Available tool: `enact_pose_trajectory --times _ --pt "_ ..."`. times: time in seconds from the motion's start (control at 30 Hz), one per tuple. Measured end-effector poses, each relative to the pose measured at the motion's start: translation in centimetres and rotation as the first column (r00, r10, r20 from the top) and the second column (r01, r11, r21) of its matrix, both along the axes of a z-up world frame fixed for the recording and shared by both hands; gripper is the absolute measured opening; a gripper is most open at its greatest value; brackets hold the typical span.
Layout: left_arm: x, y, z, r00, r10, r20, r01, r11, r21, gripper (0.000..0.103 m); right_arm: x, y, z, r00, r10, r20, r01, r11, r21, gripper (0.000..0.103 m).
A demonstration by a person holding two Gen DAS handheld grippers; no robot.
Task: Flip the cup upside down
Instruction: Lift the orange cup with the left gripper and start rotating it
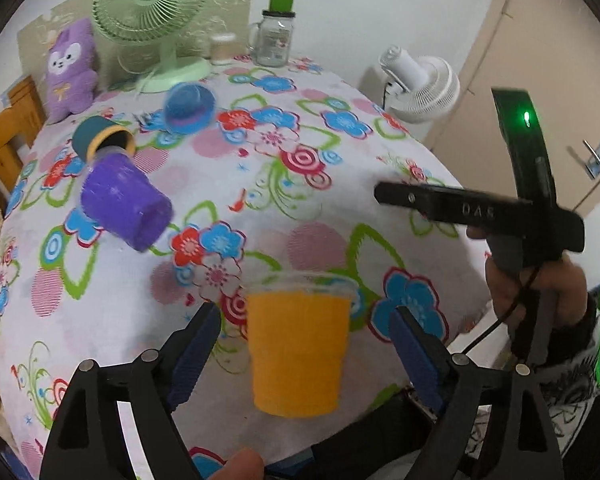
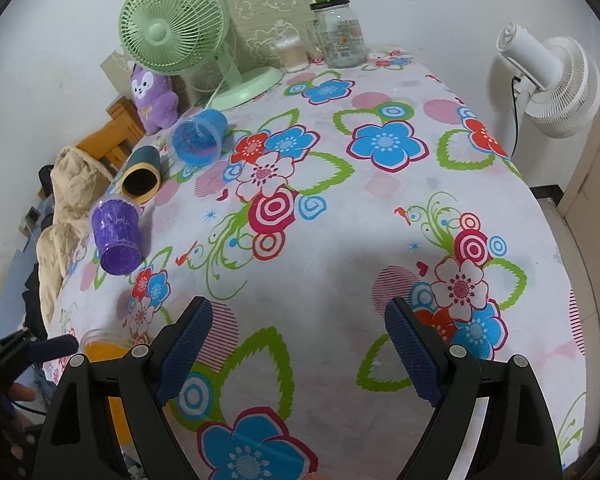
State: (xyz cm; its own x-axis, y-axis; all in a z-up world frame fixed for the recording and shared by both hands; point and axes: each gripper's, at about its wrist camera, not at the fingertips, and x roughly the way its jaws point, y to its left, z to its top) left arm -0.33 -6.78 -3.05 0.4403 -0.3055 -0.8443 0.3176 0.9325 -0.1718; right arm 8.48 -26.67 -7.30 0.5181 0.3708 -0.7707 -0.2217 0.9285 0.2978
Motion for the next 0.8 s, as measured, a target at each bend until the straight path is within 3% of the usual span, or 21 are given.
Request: enact_pose_trajectory --times 0.8 --pt "-0.7 1.1 -4.1 0.993 0.034 -0.111 -0.035 0.999 -0.007 0.088 -3.3 2.5 0.9 0.998 0.061 0.026 -0.057 0.989 -0.136 0.090"
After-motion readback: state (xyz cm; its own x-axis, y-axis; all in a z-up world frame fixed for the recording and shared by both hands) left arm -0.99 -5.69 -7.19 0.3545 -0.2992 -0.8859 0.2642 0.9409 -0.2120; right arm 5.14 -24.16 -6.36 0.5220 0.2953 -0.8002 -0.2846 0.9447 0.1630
